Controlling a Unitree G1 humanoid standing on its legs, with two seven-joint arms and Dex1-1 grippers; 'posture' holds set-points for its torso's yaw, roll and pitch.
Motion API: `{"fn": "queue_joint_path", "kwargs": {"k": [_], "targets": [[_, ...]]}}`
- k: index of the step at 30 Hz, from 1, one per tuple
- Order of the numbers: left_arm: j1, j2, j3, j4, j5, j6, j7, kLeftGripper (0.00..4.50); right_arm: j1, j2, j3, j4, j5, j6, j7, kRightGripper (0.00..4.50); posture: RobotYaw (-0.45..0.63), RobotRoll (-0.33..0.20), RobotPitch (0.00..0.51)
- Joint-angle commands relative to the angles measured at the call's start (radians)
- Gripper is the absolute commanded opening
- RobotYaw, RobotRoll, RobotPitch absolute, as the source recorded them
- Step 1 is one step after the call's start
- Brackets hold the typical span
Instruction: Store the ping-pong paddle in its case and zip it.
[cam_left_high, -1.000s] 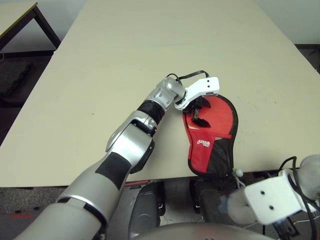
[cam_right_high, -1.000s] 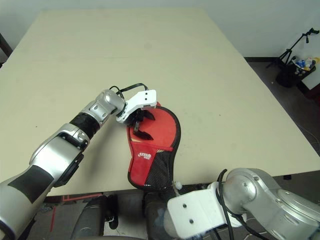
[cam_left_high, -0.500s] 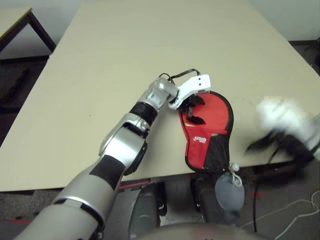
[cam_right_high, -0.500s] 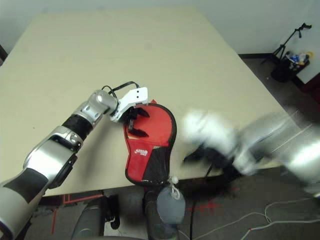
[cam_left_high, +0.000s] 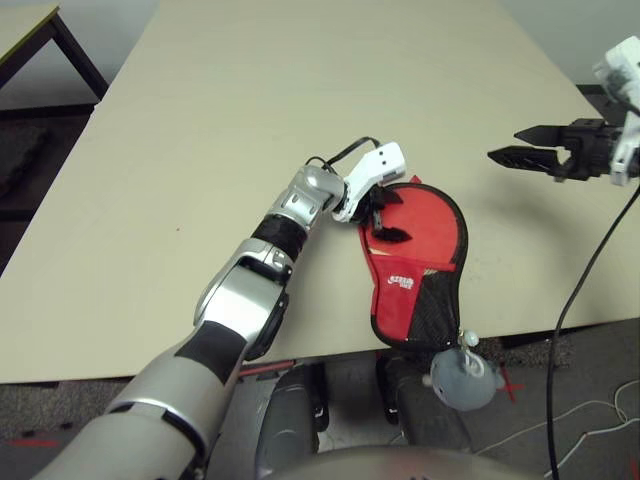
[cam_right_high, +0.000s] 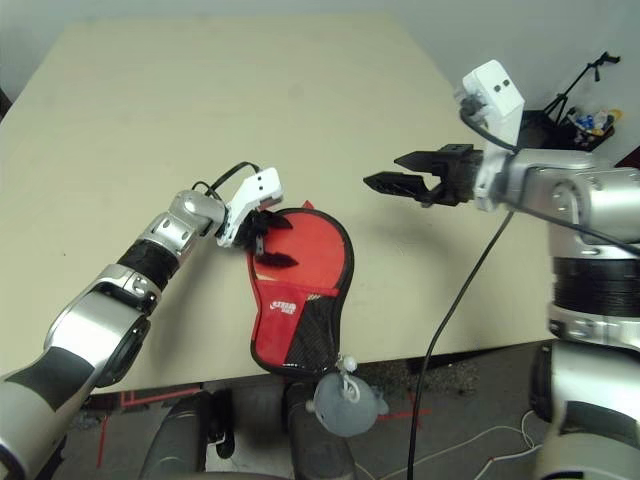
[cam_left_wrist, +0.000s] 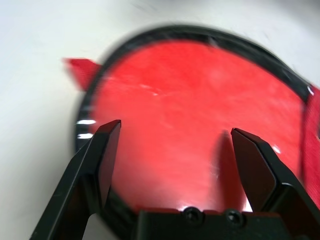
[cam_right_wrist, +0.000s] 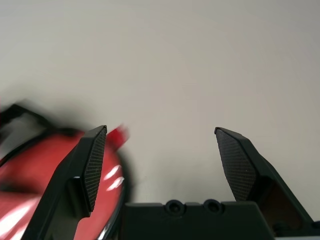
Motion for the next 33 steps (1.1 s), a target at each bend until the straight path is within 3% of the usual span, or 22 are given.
{"fn": "queue_joint_path", "kwargs": {"k": [1,6,14,24,33], "targets": [[0.035,-0.004,0.094,-0.081,-0.066,0.001,0.134,4.50,0.048,0.100,-0.081,0.042,-0.024,-0.102,-0.157,4.47,-0.17,0.000,0.149],[0.133,0.019,0.237,-0.155,-0.131,-0.033,0.363,4.50,0.087,0.191,-0.097,0.194,-0.073,-0.316,-0.227,4.47,-0.15,0.000,0.145],[0.319,0.102,0.397,-0.235,-0.175,-0.147,0.625,4.50,0.004,0.214,-0.091,0.533,-0.144,-0.616,-0.282,4.47,-0.11,0.000,0.148],[0.406,0.227,0.480,-0.267,-0.190,-0.274,0.756,4.50,-0.090,0.183,-0.072,0.860,-0.232,-0.892,-0.263,4.47,-0.06,0.000,0.163],[0.464,0.235,0.486,-0.290,-0.201,-0.298,0.815,4.50,-0.102,0.160,-0.083,1.007,-0.250,-0.987,-0.311,4.47,-0.06,0.000,0.170]]}}
